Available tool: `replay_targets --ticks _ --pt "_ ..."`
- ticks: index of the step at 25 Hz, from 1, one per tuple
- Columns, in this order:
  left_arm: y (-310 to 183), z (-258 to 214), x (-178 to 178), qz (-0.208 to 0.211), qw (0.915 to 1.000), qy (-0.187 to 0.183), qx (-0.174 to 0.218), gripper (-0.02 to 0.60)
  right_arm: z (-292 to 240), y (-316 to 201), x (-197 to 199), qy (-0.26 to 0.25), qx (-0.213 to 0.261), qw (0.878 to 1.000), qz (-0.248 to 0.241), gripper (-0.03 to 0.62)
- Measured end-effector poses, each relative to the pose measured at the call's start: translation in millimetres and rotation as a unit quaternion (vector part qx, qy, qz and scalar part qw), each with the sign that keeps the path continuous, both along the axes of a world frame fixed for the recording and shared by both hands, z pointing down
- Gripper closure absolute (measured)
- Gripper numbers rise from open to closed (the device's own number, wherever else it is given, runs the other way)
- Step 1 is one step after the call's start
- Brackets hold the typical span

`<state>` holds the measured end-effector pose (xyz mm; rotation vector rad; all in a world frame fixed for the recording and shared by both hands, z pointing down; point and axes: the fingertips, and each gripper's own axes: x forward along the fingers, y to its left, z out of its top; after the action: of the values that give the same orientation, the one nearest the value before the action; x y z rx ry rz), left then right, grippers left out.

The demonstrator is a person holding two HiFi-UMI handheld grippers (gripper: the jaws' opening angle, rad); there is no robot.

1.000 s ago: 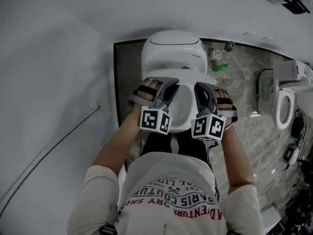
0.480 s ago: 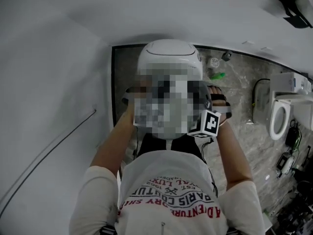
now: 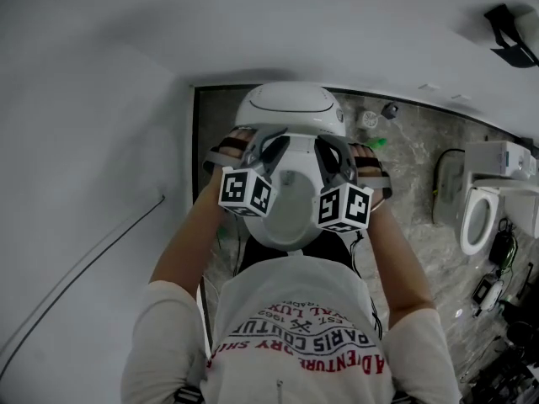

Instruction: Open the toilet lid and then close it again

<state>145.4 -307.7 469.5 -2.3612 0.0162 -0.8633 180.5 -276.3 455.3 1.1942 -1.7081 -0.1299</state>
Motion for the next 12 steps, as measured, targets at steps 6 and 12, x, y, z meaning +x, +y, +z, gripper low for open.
replay_targets --ticks 6,12 --pt "-20.7 3.8 15.0 -0.019 0.9998 -0.003 -0.003 0.494 3.4 -20.1 14.8 -0.004 0.002 1.0 -0.005 0.557" --pt "-40.9 8.9 26.3 -0.032 0.9995 -0.001 -0.007 0.491 7.5 -40.8 26.2 -0.019 0.001 1.0 -0.007 0.557"
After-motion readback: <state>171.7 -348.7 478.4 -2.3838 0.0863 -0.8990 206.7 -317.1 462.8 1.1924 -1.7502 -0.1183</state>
